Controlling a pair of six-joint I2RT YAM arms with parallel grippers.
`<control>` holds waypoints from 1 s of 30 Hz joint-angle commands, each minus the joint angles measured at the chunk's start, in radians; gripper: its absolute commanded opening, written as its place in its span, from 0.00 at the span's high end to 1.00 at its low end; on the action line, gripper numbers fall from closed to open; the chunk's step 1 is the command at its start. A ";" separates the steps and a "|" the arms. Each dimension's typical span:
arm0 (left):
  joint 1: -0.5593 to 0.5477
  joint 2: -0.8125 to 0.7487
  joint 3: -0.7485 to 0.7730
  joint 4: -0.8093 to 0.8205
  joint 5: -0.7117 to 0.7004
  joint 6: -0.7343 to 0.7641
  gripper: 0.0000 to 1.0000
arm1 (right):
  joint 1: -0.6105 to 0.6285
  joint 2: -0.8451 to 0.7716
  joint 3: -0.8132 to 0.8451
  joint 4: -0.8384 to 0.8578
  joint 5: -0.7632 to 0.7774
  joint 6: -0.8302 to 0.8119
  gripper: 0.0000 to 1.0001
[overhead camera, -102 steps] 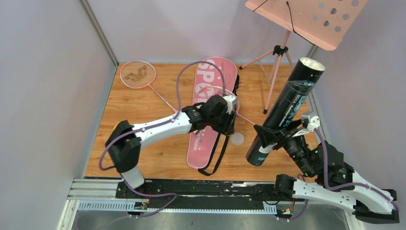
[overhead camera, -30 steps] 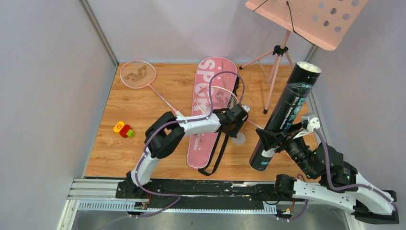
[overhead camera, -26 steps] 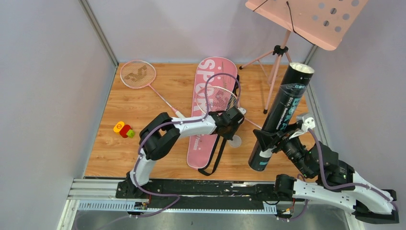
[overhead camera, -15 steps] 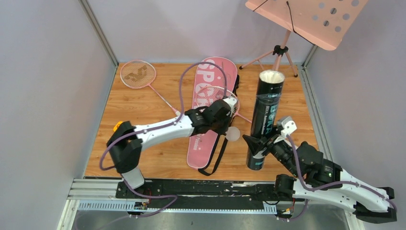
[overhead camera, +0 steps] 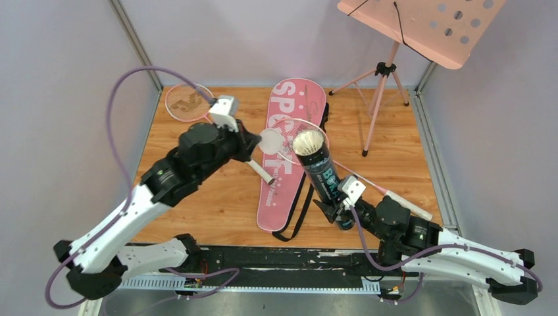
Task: Pack up the badminton gear
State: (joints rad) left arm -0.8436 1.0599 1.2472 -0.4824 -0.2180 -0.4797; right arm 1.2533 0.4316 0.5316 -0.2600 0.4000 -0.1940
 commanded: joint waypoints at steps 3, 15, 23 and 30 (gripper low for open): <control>0.001 -0.232 0.077 -0.094 -0.051 0.009 1.00 | 0.002 0.023 -0.047 0.230 -0.120 -0.159 0.60; 0.000 -0.395 0.155 -0.171 0.345 -0.014 1.00 | 0.061 0.235 -0.121 0.511 -0.143 -0.398 0.59; 0.000 -0.406 0.061 -0.242 0.492 -0.010 1.00 | 0.113 0.359 -0.106 0.624 -0.098 -0.495 0.60; 0.001 -0.418 0.015 -0.279 0.513 0.003 1.00 | 0.138 0.368 -0.114 0.654 -0.060 -0.518 0.60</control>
State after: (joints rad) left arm -0.8436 0.6540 1.2652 -0.7406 0.2516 -0.4854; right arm 1.3823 0.8196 0.3965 0.2535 0.3061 -0.6899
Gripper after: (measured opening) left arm 0.006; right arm 0.678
